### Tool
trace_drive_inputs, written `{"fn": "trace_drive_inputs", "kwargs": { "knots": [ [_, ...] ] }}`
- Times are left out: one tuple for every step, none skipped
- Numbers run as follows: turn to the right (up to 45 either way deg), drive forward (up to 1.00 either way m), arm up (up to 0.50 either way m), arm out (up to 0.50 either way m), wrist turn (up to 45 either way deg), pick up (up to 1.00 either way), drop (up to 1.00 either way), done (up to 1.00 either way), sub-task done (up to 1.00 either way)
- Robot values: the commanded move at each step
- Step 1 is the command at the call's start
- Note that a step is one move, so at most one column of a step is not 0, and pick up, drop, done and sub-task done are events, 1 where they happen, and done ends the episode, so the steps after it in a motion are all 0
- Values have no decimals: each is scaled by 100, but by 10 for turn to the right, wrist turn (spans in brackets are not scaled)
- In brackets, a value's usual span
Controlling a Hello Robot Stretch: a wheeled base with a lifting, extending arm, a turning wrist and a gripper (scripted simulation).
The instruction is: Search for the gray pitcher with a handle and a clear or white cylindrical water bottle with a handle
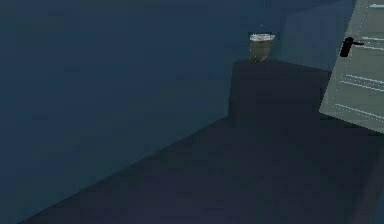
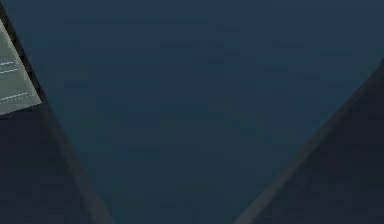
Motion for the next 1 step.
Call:
{"fn": "trace_drive_inputs", "kwargs": {
  "knots": [
    [30,0,0,0,0,0,0,0,0]
  ]
}}
